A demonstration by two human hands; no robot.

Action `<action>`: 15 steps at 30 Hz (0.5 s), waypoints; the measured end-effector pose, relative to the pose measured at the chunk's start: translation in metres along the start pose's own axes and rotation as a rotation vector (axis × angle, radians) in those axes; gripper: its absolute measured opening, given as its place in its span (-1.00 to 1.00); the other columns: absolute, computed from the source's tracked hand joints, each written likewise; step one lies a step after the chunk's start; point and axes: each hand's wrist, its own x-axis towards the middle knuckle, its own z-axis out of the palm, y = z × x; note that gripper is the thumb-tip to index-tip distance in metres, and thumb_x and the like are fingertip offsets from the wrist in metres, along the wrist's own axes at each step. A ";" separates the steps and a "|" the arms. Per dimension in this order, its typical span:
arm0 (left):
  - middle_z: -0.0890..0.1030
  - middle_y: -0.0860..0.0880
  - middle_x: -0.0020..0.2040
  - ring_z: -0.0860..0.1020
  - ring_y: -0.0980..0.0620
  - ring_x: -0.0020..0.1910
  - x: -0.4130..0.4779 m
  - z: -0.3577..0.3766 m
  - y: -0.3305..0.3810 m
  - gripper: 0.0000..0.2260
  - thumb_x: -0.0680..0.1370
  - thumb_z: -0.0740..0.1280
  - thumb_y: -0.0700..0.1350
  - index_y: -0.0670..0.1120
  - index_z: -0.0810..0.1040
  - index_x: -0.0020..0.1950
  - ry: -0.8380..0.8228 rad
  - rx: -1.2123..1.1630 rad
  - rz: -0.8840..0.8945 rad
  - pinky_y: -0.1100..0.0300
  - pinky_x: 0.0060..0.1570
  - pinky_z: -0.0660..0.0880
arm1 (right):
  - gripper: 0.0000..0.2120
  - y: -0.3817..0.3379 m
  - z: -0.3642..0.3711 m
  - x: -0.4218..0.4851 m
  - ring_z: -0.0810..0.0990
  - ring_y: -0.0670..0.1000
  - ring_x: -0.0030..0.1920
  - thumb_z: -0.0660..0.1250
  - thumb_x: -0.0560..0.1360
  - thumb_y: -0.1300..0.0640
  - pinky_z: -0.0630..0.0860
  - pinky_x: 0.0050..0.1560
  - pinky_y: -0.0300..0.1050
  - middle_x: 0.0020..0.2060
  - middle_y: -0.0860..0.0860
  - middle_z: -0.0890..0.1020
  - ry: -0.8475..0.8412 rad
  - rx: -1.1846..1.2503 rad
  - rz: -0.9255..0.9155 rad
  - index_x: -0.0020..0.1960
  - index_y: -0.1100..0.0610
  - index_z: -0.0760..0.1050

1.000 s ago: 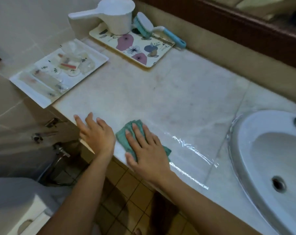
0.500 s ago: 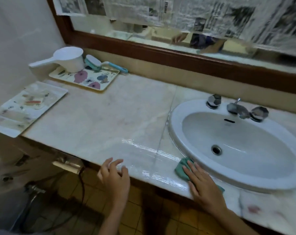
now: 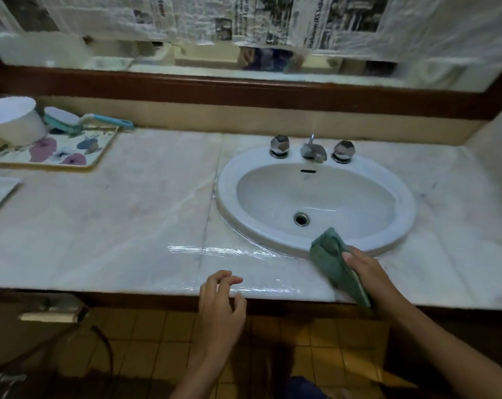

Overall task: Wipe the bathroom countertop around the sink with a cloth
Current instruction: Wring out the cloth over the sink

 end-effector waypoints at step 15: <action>0.61 -0.07 -0.06 0.60 -0.08 -0.21 0.146 0.127 0.156 -0.59 0.40 0.37 -0.06 -0.11 0.45 0.22 -0.327 0.464 1.049 0.13 -0.31 0.42 | -0.76 -0.065 -0.078 0.074 0.46 0.01 -0.35 0.29 0.40 0.35 0.39 -0.49 -0.25 -0.20 0.15 0.50 -0.757 0.563 0.517 0.05 0.20 0.42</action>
